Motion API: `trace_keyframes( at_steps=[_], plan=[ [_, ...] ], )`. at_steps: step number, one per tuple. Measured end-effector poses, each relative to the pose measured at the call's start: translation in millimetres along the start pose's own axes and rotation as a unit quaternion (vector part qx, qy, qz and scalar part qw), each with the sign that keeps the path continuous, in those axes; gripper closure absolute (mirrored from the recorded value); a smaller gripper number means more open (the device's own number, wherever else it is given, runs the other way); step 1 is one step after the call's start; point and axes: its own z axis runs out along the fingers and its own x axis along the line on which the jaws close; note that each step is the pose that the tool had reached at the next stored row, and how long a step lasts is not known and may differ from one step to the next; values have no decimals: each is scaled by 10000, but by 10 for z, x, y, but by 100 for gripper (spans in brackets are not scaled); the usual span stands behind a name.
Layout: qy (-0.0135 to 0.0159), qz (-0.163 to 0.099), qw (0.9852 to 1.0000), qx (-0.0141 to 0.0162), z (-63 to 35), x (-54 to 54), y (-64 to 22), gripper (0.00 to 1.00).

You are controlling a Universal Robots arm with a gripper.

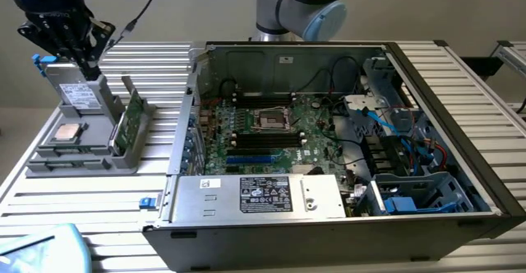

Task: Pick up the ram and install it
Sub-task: 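Reach for the ram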

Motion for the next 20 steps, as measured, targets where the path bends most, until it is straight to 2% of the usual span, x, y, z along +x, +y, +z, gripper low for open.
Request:
trace_keyframes(
  at_steps=[6, 13, 20],
  plan=[
    [22, -3, 10000, 2, 70, 249, -27, 89],
    [51, -9, 10000, 4, 102, 322, -185, 89],
    [75, -8, 10000, 6, 147, 492, -287, 89]
  ],
)
